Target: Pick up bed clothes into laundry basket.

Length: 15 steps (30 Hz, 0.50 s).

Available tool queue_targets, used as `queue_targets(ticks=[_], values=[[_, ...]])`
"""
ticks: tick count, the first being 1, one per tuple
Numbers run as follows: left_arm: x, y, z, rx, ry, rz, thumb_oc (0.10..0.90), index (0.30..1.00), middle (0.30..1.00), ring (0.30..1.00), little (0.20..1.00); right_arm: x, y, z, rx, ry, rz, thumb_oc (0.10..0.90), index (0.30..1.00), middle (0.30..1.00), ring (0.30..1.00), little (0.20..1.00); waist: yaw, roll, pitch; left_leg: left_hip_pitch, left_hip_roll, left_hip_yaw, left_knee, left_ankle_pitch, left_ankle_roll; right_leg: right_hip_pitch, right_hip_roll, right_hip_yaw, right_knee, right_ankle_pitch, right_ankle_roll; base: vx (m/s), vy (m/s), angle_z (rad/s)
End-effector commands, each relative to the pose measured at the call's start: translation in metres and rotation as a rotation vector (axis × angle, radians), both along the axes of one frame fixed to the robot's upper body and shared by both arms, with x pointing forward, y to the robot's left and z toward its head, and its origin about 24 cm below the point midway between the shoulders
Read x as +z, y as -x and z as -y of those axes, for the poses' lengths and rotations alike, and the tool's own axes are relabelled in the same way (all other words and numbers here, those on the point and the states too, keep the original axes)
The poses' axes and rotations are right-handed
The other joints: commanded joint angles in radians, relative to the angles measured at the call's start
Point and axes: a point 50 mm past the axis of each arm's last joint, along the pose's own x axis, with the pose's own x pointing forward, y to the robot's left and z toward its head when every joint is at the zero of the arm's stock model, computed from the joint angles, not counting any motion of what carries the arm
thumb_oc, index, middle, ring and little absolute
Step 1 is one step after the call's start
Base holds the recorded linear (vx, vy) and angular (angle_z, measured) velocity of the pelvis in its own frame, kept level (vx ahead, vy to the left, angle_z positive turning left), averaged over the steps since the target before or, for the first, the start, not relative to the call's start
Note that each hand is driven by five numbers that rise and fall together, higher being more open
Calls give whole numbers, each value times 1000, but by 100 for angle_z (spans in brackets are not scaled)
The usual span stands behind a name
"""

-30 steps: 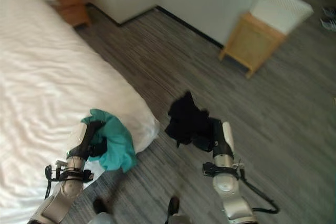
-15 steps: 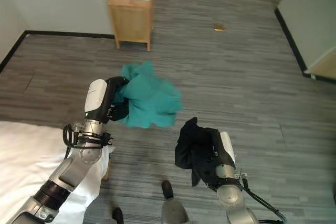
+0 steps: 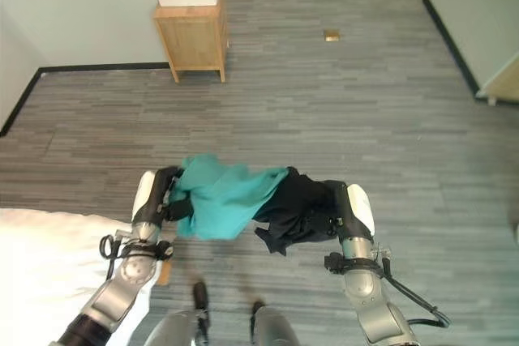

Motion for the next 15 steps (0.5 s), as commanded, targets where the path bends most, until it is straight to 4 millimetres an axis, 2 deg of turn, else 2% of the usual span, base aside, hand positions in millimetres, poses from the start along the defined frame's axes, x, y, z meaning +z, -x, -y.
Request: queue_targets(ticks=[1,2,3,4,5,6,7,8,9,11,13,14,15], values=[[52,-23,4,-13,67,266,400,300,300,300,300,55,-12,-4,49,100,266,400,300,300,300,300,-13,-7,-133,-60,-44,19,-115,98,26,295,-84,-63,-110,-39,136,288,-10,-1],[52,-23,4,-12,65,267,400,300,300,300,300,55,-12,-4,49,99,267,400,300,300,300,300,-9,-5,-136,-64,-37,23,-117,103,24,286,-78,-57,-105,-36,134,416,-28,-3],[52,-23,3,-14,64,263,400,300,300,300,300,52,-11,-6,51,101,255,400,300,300,300,300,-12,-20,-134,-41,-49,19,-117,88,33,250,-83,-68,-3,13,169,113,-22,-25],[52,-23,3,-15,64,263,400,300,300,300,300,52,-11,-6,51,101,255,400,300,300,300,300,-11,-18,-135,-43,-47,20,-118,89,33,248,-81,-66,-2,14,168,354,-62,-32],[52,-24,2,-9,70,258,400,300,300,300,300,48,-11,-11,58,85,244,400,300,300,300,300,-36,-35,-116,23,-68,9,-121,48,56,153,-87,-63,232,185,250,498,-42,-29],[52,-25,1,-12,43,252,400,300,300,300,300,44,-10,-14,60,70,232,400,300,300,300,300,-71,-8,-87,98,-42,-15,-133,19,65,34,-55,-56,425,257,265,659,-37,-1],[51,-26,0,-11,35,250,400,300,300,300,300,42,-10,-15,56,49,227,400,300,300,300,300,-82,19,-73,128,-16,-25,-135,4,65,-52,-49,-73,474,234,241,601,-32,33],[51,-29,1,-12,41,249,400,300,300,300,300,39,-9,-14,46,32,220,400,300,300,300,300,-105,12,-66,154,-32,-40,-135,-26,60,-112,-86,-102,479,177,217,493,-76,39],[51,-30,3,-21,52,245,400,300,300,300,300,35,-8,-15,41,1,207,400,300,300,300,300,-124,23,-60,177,-26,-57,-135,-40,54,-158,-79,-124,439,146,185,514,-139,26],[46,-28,7,-42,72,218,400,300,300,300,300,25,-5,-15,26,-49,173,400,300,300,300,300,-178,23,-53,234,-41,-115,-135,-90,42,-204,-33,-118,300,84,154,559,-189,44],[42,-27,7,-52,75,191,400,300,300,300,300,18,-2,-14,14,-84,147,400,300,300,300,300,-226,12,-56,287,-62,-165,-135,-145,32,-218,2,-88,27,120,148,665,-241,117],[39,-27,5,-49,75,173,400,300,300,300,300,10,-2,-15,13,-114,112,400,300,300,300,300,-242,5,-56,340,-77,-189,-135,-194,19,-291,-12,-124,-121,185,157,730,-267,122],[38,-27,2,-39,72,168,400,300,300,300,300,8,-3,-17,20,-116,97,400,300,300,300,300,-250,11,-56,371,-73,-197,-135,-219,9,-313,-22,-185,-187,222,169,755,-305,98]])
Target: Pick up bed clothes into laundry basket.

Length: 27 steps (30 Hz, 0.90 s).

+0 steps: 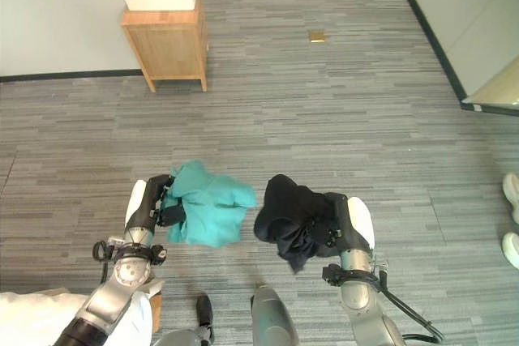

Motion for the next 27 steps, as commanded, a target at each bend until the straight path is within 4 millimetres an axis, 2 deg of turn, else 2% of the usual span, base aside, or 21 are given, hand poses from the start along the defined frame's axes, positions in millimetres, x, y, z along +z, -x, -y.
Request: queue_targets(ticks=[1,3,4,5,6,7,8,9,10,11,12,14,15,16,17,20,21,22,25,26,27], values=[[25,0,-6,-23,37,141,400,300,300,300,300,31,-23,0,16,-20,180,400,300,300,300,300,-16,-33,-76,189,-46,100,-1,-205,-118,-29,-16,-178,-229,181,56,633,-262,79],[22,2,-11,-12,22,129,400,300,300,300,300,28,-22,2,19,59,151,400,300,300,300,300,-34,-23,-77,261,-26,81,-1,-258,-134,-72,-41,-246,-236,211,67,553,-251,61],[21,3,-11,-11,23,129,400,300,300,300,300,28,-23,1,20,63,150,400,300,300,300,300,-39,-17,-74,264,-19,78,-1,-260,-135,-68,-39,-253,-235,207,67,593,-371,70],[18,3,-7,-22,28,118,400,300,300,300,300,20,-15,6,12,106,103,400,300,300,300,300,-51,-22,-97,299,-5,49,-1,-250,-148,-39,-49,-217,-236,236,50,533,-376,54],[13,5,-3,-23,36,101,400,300,300,300,300,16,-10,6,17,114,80,400,300,300,300,300,-57,-7,-101,301,25,43,46,-210,-164,-7,-47,-207,-244,256,37,677,-493,74],[8,6,2,-30,49,81,400,300,300,300,300,14,-9,9,16,119,67,400,300,300,300,300,-60,13,-101,271,60,53,178,-132,-195,29,-40,-206,-237,263,22,333,-220,89],[8,6,2,-30,49,81,400,300,300,300,300,14,-9,8,16,119,67,400,300,300,300,300,-62,17,-103,269,62,51,182,-137,-194,31,-38,-207,-241,258,24,334,-242,101],[7,6,4,-34,57,73,400,300,300,300,300,14,-10,9,21,116,63,400,300,300,300,300,-55,23,-97,213,97,63,344,-14,-216,75,-38,-211,-241,250,1,321,-315,70],[6,5,8,-46,71,65,400,300,300,300,300,17,-13,10,27,125,75,400,300,300,300,300,-40,1,-78,112,125,64,557,119,-238,124,-51,-214,-233,228,-37,600,-666,39],[10,4,7,-39,81,75,400,300,300,300,300,23,-19,12,21,142,100,400,300,300,300,300,14,-53,-50,-49,96,71,871,124,-209,219,-62,-203,-251,190,-80,419,-530,25],[10,3,7,-39,80,77,400,300,300,300,300,23,-19,11,21,140,101,400,300,300,300,300,12,-58,-51,-55,91,70,874,128,-207,216,-68,-203,-252,193,-79,441,-477,11],[14,1,3,-18,74,98,400,300,300,300,300,31,-25,14,12,169,126,400,300,300,300,300,73,-92,-34,-208,76,125,979,73,-195,288,-80,-178,-262,157,-92,395,-215,-27],[14,1,2,-14,71,95,400,300,300,300,300,34,-26,14,15,181,131,400,300,300,300,300,98,-94,-32,-258,89,157,916,48,-196,319,-81,-173,-265,133,-89,541,-94,-60],[16,1,2,-12,72,104,400,300,300,300,300,38,-27,13,20,188,146,400,300,300,300,300,116,-80,-33,-288,99,182,818,36,-195,355,-73,-167,-269,109,-82,543,4,-69],[17,1,3,-16,73,110,400,300,300,300,300,40,-27,12,28,190,156,400,300,300,300,300,133,-74,-34,-294,93,209,701,50,-190,377,-76,-149,-271,97,-76,350,32,-56],[17,1,3,-16,73,110,400,300,300,300,300,40,-27,12,28,189,156,400,300,300,300,300,135,-79,-34,-289,89,214,693,55,-190,378,-80,-146,-272,97,-75,350,61,-26],[16,0,7,-21,54,115,400,300,300,300,300,51,-28,6,64,230,214,400,300,300,300,300,187,-1,-66,-274,17,260,119,138,-168,494,-29,-110,-282,13,-47,1301,149,-19],[15,0,11,-21,68,110,400,300,300,300,300,53,-29,6,59,244,225,400,300,300,300,300,196,7,-71,-322,27,322,17,155,-173,566,-34,-108,-282,-33,-43,1313,152,-18],[14,0,13,-22,71,106,400,300,300,300,300,54,-28,5,58,252,228,400,300,300,300,300,204,2,-70,-331,16,337,8,150,-172,596,-43,-99,-282,-52,-40,497,-5,-20],[11,2,11,-10,75,94,400,300,300,300,300,54,-28,0,77,249,233,400,300,300,300,300,212,29,-96,-318,15,304,-1,180,-169,638,-33,-67,-282,-76,-35,814,25,5],[9,7,14,-20,84,87,400,300,300,300,300,49,-24,-3,80,255,214,400,300,300,300,300,236,41,-118,-309,12,259,-1,231,-168,674,-48,-40,-282,-91,-27,1055,35,-52]])
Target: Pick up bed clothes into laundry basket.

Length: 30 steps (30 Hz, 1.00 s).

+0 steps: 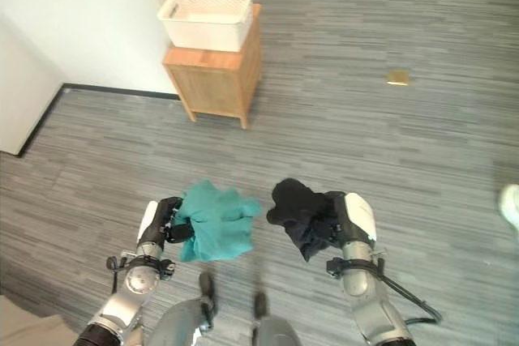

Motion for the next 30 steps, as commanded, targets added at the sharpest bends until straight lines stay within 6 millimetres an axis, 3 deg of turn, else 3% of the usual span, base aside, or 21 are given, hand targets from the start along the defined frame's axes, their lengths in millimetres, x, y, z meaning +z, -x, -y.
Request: queue_targets(ticks=[1,5,6,7,8,9,10,11,12,13,14,15,17,18,19,21,23,25,27,29,30], values=[[46,-13,5,-25,15,256,400,300,300,300,300,43,-3,-18,96,37,241,400,300,300,300,300,43,-21,-156,24,6,-43,-38,155,-2,187,-114,-39,-27,-148,147,819,24,-106],[45,-12,6,-40,13,246,400,300,300,300,300,37,-2,-24,97,27,230,400,300,300,300,300,57,-51,-178,67,-19,-23,-34,121,34,157,-157,-36,116,-101,181,314,12,-69],[46,-12,7,-46,16,249,400,300,300,300,300,37,-2,-26,101,30,230,400,300,300,300,300,57,-59,-182,96,-33,-16,-35,97,48,125,-175,-33,214,-30,221,242,24,-29],[49,-14,7,-52,10,259,400,300,300,300,300,38,-4,-29,106,34,239,400,300,300,300,300,47,-57,-170,130,-37,-16,-41,90,61,61,-182,-24,338,88,257,328,35,-1],[53,-17,9,-62,1,275,400,300,300,300,300,40,-5,-32,111,30,251,400,300,300,300,300,30,-48,-154,158,-31,-29,-42,74,71,-17,-161,0,481,165,270,484,50,7],[59,-22,12,-83,-16,300,400,300,300,300,300,44,-7,-35,112,18,283,400,300,300,300,300,-8,-29,-138,224,-19,-57,-42,15,83,-130,-127,8,601,138,253,383,20,12],[59,-22,12,-82,-15,302,400,300,300,300,300,45,-8,-35,112,19,286,400,300,300,300,300,-11,-32,-134,223,-22,-60,-42,12,82,-141,-128,6,627,123,250,426,-2,6],[63,-26,15,-84,-16,320,400,300,300,300,300,49,-9,-36,114,17,309,400,300,300,300,300,-35,-19,-118,253,-15,-79,-42,-7,83,-222,-97,3,667,77,231,362,-80,32],[68,-30,19,-95,-15,343,400,300,300,300,300,55,-9,-35,107,9,343,400,300,300,300,300,-65,-12,-99,294,-8,-100,-42,-26,78,-318,-47,-15,602,14,200,398,-73,41],[69,-30,19,-95,-15,344,400,300,300,300,300,55,-10,-35,107,9,344,400,300,300,300,300,-74,-14,-97,298,-12,-109,-42,-33,77,-314,-52,-23,610,0,197,502,-183,68],[72,-32,19,-100,-12,359,400,300,300,300,300,60,-12,-33,100,4,367,400,300,300,300,300,-100,-28,-93,329,-22,-126,-42,-61,69,-346,-37,-52,452,-35,175,282,-128,59],[72,-32,19,-100,-13,359,400,300,300,300,300,60,-12,-33,100,3,367,400,300,300,300,300,-105,-26,-91,333,-19,-132,-42,-66,68,-335,-36,-58,440,-36,174,432,-179,74],[72,-32,17,-97,-10,358,400,300,300,300,300,65,-14,-32,91,2,391,400,300,300,300,300,-126,-38,-99,387,-28,-148,-42,-121,55,-369,-46,-106,185,25,171,507,-204,69],[73,-32,12,-79,-17,362,400,300,300,300,300,71,-17,-32,89,12,417,400,300,300,300,300,-124,-47,-104,430,-24,-147,-42,-160,40,-388,-78,-191,70,80,194,600,-289,47],[72,-32,8,-65,-25,362,400,300,300,300,300,75,-19,-32,90,25,436,400,300,300,300,300,-119,-51,-107,458,-18,-142,-42,-184,32,-396,-91,-241,51,100,202,533,-273,26],[72,-31,5,-59,-27,365,400,300,300,300,300,78,-19,-32,91,40,446,400,300,300,300,300,-113,-58,-128,510,-9,-148,-42,-222,30,-352,-92,-258,24,111,182,380,-192,4],[69,-27,4,-46,-15,361,400,300,300,300,300,82,-17,-31,92,39,471,400,300,300,300,300,-108,-54,-151,529,33,-139,43,-197,8,-286,-84,-255,3,118,174,355,-223,12],[68,-25,6,-44,8,359,400,300,300,300,300,93,-17,-28,96,54,521,400,300,300,300,300,-92,-67,-123,391,66,-147,380,-125,-14,-199,-89,-262,-24,108,147,211,-293,29],[70,-25,6,-35,20,367,400,300,300,300,300,111,-19,-26,97,68,605,400,300,300,300,300,-64,-104,-91,239,62,-150,688,-48,-33,-143,-106,-265,-31,93,106,104,-261,11],[71,-26,6,-27,17,375,400,300,300,300,300,123,-21,-27,99,85,664,400,300,300,300,300,-51,-123,-89,177,69,-119,741,-45,-32,-124,-117,-267,-38,87,100,164,-133,-17],[72,-28,6,-23,16,380,400,300,300,300,300,139,-20,-24,104,124,724,400,300,300,300,300,-40,-137,-91,123,117,-57,690,-29,-39,-93,-135,-269,-40,71,101,324,-51,-2]])
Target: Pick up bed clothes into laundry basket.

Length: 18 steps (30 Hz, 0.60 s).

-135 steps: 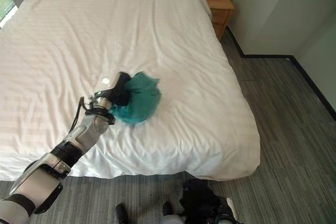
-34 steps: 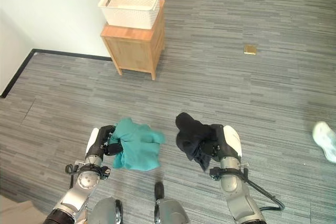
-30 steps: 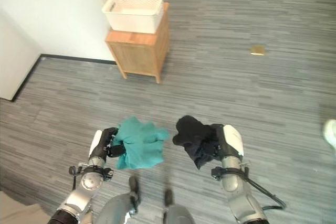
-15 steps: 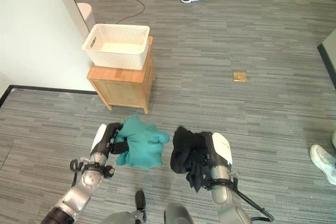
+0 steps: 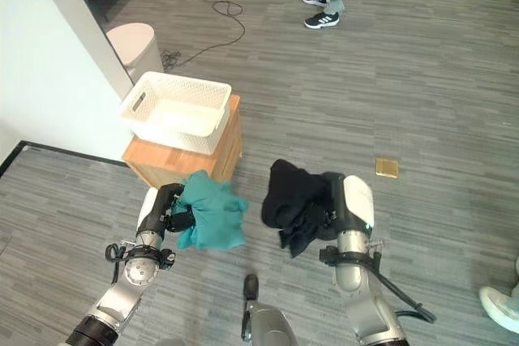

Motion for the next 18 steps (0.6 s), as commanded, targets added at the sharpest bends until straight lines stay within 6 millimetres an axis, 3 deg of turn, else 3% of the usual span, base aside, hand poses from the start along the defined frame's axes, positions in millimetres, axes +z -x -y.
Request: queue_targets(ticks=[1,3,4,5,6,7,11,12,15,16,18], values=[[51,-19,8,-13,47,290,400,300,300,300,300,101,-5,-6,90,149,488,400,300,300,300,300,34,-32,-66,-99,65,153,-119,56,55,165,-85,17,-112,-102,128,315,63,7],[52,-20,8,-21,19,295,400,300,300,300,300,128,-6,0,96,231,567,400,300,300,300,300,44,-20,-78,-81,83,189,-317,62,52,181,-84,12,-112,-123,145,218,91,5],[52,-21,9,-22,23,297,400,300,300,300,300,128,-6,0,96,235,567,400,300,300,300,300,45,-20,-78,-70,77,194,-336,68,52,182,-88,13,-112,-124,146,216,80,-10],[50,-21,8,-21,13,289,400,300,300,300,300,142,-7,4,103,277,599,400,300,300,300,300,55,-8,-84,-62,56,203,-472,79,52,197,-85,9,-112,-140,157,306,92,-14],[46,-20,7,-22,6,273,400,300,300,300,300,166,-11,5,123,355,639,400,300,300,300,300,83,7,-99,-64,26,171,-614,117,47,223,-78,8,-112,-159,169,410,111,-19],[41,-18,9,-29,5,254,400,300,300,300,300,179,-16,6,133,395,649,400,300,300,300,300,95,15,-108,-64,21,157,-667,147,41,238,-77,6,-112,-168,173,297,65,-16],[35,-15,13,-44,21,227,400,300,300,300,300,200,-27,9,132,482,636,400,300,300,300,300,106,19,-116,-64,29,189,-712,179,30,273,-88,-11,-112,-193,179,170,48,-10],[27,-11,12,-60,19,192,400,300,300,300,300,232,-34,10,122,593,644,400,300,300,300,300,128,22,-140,-45,52,253,-753,190,30,292,-91,-29,-112,-208,192,222,116,-9],[20,-11,11,-64,11,154,400,300,300,300,300,263,-41,2,134,657,667,400,300,300,300,300,135,20,-176,-20,53,255,-775,186,32,298,-102,-43,-112,-214,207,187,88,-5],[20,-11,10,-60,15,155,400,300,300,300,300,264,-42,0,138,659,669,400,300,300,300,300,131,23,-176,-20,51,256,-775,185,33,298,-104,-43,-112,-215,208,148,52,11],[16,-10,10,-69,2,139,400,300,300,300,300,281,-44,-5,135,686,695,400,300,300,300,300,139,8,-191,-14,49,263,-776,179,35,308,-119,-52,-112,-216,218,173,63,18]])
